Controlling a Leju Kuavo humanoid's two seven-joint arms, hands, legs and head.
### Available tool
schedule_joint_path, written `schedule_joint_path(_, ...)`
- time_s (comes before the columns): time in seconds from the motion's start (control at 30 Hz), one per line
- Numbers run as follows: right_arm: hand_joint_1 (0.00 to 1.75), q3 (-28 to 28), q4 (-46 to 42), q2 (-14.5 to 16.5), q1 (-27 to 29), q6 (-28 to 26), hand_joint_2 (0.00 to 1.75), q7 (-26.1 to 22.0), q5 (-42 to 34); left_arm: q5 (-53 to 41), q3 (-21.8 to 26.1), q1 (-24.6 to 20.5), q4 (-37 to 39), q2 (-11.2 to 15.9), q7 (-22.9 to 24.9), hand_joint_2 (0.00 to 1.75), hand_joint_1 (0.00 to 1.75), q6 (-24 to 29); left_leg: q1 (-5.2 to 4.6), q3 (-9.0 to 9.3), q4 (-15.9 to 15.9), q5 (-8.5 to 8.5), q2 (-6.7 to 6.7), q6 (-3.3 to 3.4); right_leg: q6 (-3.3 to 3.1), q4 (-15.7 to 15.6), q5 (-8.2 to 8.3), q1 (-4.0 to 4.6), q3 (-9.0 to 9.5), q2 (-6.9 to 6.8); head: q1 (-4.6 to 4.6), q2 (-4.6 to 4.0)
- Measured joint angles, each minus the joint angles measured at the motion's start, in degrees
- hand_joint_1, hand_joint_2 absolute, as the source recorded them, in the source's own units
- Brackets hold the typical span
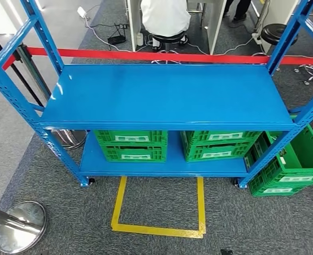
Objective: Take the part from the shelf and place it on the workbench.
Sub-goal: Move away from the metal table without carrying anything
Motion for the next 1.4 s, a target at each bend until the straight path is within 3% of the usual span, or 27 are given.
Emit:
schedule_joint_path(0.07, 0.0, 1.26, -0.01, -0.05, 0.32, -0.72, 1.75, 0.42, -0.14, 0.39, -1.05, 0.09, -0.01, 0.43, 0.49, 1.75, 0.0, -0.19, -0.2, -0.21, 0.36, -0.12, -0.18, -0.15, -0.35, -3.23, 0.92, -0.18, 1.37, 0.47, -0.04, 0.0)
schedule_joint_path(0.2, 0.0, 4.76, -0.28, -0.47, 1.4, -1.11, 1.75, 1.16, -3.81, 3.71, -4.17, 0.62, -0.03, 1.29, 1.29, 1.75, 0.0, -0.23, -0.32, -0.4, 0.21, 0.27, -0.22, 1.32, -1.06, -3.42, 1.14, 0.09, 1.29, 0.65, -0.12, 0.0)
schedule_joint_path(0.23, 0.0, 5.68, -0.41, -0.6, 1.6, -1.11, 1.75, 1.34, -4.96, 4.68, -5.02, 0.75, -0.03, 1.51, 1.48, 1.31, 0.0, -0.24, -0.3, -0.37, 0.05, 0.34, -0.22, 1.35, -1.23, -3.42, 1.14, 0.15, 1.25, 0.66, -0.13, 0.0)
schedule_joint_path(0.3, 0.0, 7.7, -0.62, -0.89, 1.94, -1.09, 0.87, 1.71, -7.32, 6.74, -6.96, 1.05, -0.05, 1.94, 1.85, 0.44, 0.0, -0.28, -0.27, -0.3, -0.31, 0.49, -0.21, 0.96, -1.56, -3.4, 1.11, 0.23, 1.18, 0.62, -0.13, 0.01)
schedule_joint_path(0.33, 0.0, 8.72, -0.74, -1.05, 2.12, -1.07, 0.44, 1.89, -8.49, 7.76, -7.97, 1.27, -0.06, 2.13, 2.05, 0.0, 0.0, -0.31, -0.23, -0.26, -0.46, 0.58, -0.21, 0.46, -1.65, -3.38, 1.11, 0.27, 1.13, 0.58, -0.13, 0.01)
schedule_joint_path(0.37, 0.0, 9.8, -0.86, -1.23, 2.3, -1.05, 0.0, 2.1, -9.71, 8.81, -9.04, 1.53, -0.08, 2.32, 2.22, 0.0, 0.0, -0.33, -0.16, -0.25, -0.61, 0.67, -0.21, -0.21, -1.76, -3.36, 1.12, 0.32, 1.06, 0.56, -0.11, 0.01)
schedule_joint_path(0.43, 0.0, 11.85, -1.15, -1.64, 2.68, -1.02, 0.0, 2.5, -12.05, 10.84, -11.12, 2.08, -0.14, 2.66, 2.59, 0.0, 0.0, -0.35, 0.0, -0.28, -0.77, 0.74, -0.21, -1.31, -1.91, -3.32, 1.17, 0.42, 0.92, 0.55, -0.1, 0.01)
schedule_joint_path(0.47, 0.0, 12.92, -1.3, -1.85, 2.88, -0.99, 0.0, 2.7, -13.29, 11.91, -12.2, 2.32, -0.16, 2.85, 2.77, 0.0, 0.0, -0.36, 0.04, -0.31, -0.8, 0.74, -0.21, -1.55, -1.95, -3.32, 1.18, 0.46, 0.88, 0.55, -0.09, 0.0)
schedule_joint_path(1.4, 0.0, 43.41, -5.05, -7.02, 9.13, 0.09, 0.0, 8.06, -47.27, 41.27, -43.9, 9.17, -2.92, 8.28, 8.1, 0.0, 0.0, -1.1, -0.14, -0.5, -0.76, 0.71, -0.21, -1.48, -1.74, -3.68, 1.47, 0.24, 0.92, 0.56, -0.08, 0.01)
